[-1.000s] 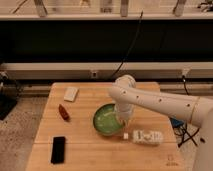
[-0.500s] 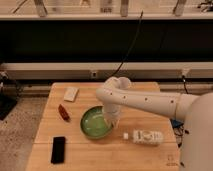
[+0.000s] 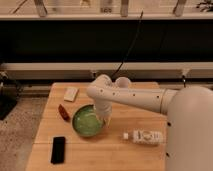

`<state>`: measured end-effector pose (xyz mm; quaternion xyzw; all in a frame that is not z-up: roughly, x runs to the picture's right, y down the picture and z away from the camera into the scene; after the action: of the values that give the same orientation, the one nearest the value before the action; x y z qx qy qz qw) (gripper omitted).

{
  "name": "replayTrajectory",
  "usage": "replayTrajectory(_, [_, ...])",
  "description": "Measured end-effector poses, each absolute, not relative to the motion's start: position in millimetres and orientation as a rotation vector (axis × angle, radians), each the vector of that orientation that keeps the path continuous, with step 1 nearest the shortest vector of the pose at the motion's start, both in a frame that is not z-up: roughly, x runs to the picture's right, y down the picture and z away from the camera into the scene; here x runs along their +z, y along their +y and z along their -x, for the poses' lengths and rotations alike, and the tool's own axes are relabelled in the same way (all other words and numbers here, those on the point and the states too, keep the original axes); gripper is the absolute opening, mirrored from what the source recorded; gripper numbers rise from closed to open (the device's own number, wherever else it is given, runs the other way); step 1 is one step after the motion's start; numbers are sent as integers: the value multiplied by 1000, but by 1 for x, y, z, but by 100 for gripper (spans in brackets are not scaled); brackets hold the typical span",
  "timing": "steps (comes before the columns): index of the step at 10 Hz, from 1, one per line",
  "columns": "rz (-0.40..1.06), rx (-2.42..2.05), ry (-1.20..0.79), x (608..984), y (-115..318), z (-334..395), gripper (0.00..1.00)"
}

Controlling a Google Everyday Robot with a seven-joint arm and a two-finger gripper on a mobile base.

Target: Drag the ceramic bowl in a circle

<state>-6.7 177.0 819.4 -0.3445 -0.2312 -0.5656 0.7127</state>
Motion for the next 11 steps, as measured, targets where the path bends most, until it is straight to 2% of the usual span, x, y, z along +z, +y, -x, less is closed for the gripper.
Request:
replayTrajectory(4, [748, -1166, -470, 838, 145, 1, 0])
replayTrajectory(7, [744, -1082, -426, 848, 125, -29, 0])
replayTrajectory(11, [746, -1020, -418, 843, 128, -80, 0])
